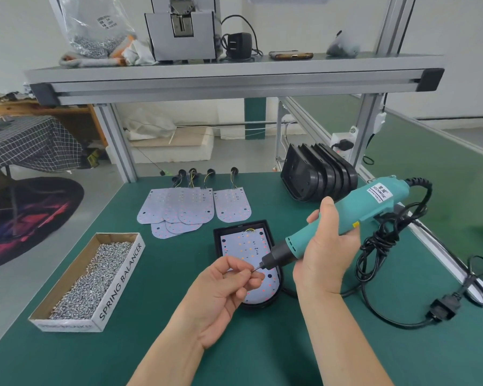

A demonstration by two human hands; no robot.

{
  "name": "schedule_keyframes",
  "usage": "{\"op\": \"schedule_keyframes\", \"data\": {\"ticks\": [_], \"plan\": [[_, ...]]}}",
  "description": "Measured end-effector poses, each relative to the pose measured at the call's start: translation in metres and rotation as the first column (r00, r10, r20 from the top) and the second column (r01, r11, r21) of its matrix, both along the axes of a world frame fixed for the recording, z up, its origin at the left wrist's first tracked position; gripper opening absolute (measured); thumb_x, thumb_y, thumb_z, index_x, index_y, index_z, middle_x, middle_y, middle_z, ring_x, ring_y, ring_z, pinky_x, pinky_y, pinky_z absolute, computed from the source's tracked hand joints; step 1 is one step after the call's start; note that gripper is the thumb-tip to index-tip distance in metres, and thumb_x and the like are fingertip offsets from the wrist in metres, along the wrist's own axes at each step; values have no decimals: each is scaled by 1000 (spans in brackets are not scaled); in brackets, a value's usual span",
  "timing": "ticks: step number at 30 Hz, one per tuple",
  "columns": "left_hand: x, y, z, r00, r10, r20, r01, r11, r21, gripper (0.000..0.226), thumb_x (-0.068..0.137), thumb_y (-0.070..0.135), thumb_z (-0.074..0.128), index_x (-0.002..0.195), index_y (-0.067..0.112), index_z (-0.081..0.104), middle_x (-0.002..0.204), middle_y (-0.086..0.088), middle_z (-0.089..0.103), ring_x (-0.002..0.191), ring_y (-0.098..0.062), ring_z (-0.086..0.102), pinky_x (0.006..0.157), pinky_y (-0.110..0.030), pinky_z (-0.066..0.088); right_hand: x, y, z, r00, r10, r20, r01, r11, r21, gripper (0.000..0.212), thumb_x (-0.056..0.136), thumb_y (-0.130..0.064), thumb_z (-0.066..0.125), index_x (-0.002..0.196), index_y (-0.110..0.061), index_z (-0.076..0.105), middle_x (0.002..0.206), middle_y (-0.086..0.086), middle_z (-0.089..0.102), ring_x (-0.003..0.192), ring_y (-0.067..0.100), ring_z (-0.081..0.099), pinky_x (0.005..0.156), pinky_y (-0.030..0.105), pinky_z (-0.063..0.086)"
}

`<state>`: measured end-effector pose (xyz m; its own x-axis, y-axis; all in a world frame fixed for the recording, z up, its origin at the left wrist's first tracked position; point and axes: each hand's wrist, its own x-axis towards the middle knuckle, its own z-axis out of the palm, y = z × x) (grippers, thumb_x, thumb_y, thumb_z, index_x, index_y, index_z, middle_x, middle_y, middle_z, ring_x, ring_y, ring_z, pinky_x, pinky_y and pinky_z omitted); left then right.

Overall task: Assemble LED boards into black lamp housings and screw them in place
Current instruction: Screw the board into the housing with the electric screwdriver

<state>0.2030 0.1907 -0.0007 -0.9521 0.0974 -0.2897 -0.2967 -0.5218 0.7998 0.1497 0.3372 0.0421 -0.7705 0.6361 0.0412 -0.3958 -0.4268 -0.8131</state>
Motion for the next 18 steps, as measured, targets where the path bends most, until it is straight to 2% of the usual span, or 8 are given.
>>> {"op": "schedule_keyframes", "data": {"ticks": [4, 7, 9, 12, 15, 17, 18], "plan": [[-1, 4, -2, 997, -3, -82, -10, 987, -159, 15, 91, -11, 58, 85, 2, 62, 84, -24, 71, 66, -18, 69, 51, -16, 49, -3, -1, -1, 1000, -15, 10, 15, 1000, 13, 24, 82, -34, 67, 75, -20, 49, 61, -8, 54, 56, 13, 48, 65, 36, 42], [0, 5, -5, 996, -16, -82, 3, 989, -146, 12, 92, -9, 58, 89, 1, 62, 86, -24, 71, 67, -18, 69, 52, -16, 50, -4, 0, -3, 1000, -17, 15, 17, 1000, 8, 24, 82, -33, 67, 75, -20, 49, 62, -7, 54, 58, 13, 48, 66, 36, 42], [0, 3, -6, 997, -39, -65, 31, 992, -122, 5, 94, -2, 58, 96, -1, 63, 90, -24, 72, 69, -18, 70, 54, -16, 51, -5, 2, -4, 1000, -18, 17, 18, 1000, 3, 23, 82, -33, 67, 74, -21, 49, 63, -5, 54, 59, 14, 48, 67, 37, 42], [-3, -5, -8, 998, -57, -12, 55, 990, -131, 28, 100, 20, 54, 112, -4, 61, 95, -27, 73, 70, -22, 69, 51, -19, 49, -7, 5, -3, 1000, -30, 6, 30, 1000, -8, 23, 82, -32, 67, 75, -21, 49, 62, -6, 54, 59, 15, 48, 66, 36, 41], [-12, -21, -15, 991, 130, 41, -116, 963, -244, 39, 100, 34, 56, 107, -4, 64, 75, -17, 71, 53, -18, 59, 41, -20, 38, -10, 9, -2, 999, -50, -5, 50, 999, 11, 22, 83, -31, 67, 76, -21, 50, 61, -8, 55, 57, 13, 49, 65, 35, 42], [-22, -32, -24, 945, 324, 48, -276, 867, -414, 36, 97, 35, 61, 96, -1, 64, 55, -2, 55, 41, -11, 40, 36, -19, 26, -11, 9, -4, 998, -54, -18, 55, 998, 41, 22, 82, -33, 68, 77, -21, 50, 61, -9, 56, 56, 12, 49, 62, 32, 42], [-28, -36, -27, 927, 373, 47, -301, 812, -500, 34, 95, 36, 65, 91, 2, 62, 52, 2, 45, 40, -10, 31, 36, -19, 21, -12, 9, -5, 998, -54, -27, 56, 996, 65, 23, 81, -34, 68, 77, -21, 50, 60, -10, 56, 56, 11, 49, 59, 30, 43]]}}
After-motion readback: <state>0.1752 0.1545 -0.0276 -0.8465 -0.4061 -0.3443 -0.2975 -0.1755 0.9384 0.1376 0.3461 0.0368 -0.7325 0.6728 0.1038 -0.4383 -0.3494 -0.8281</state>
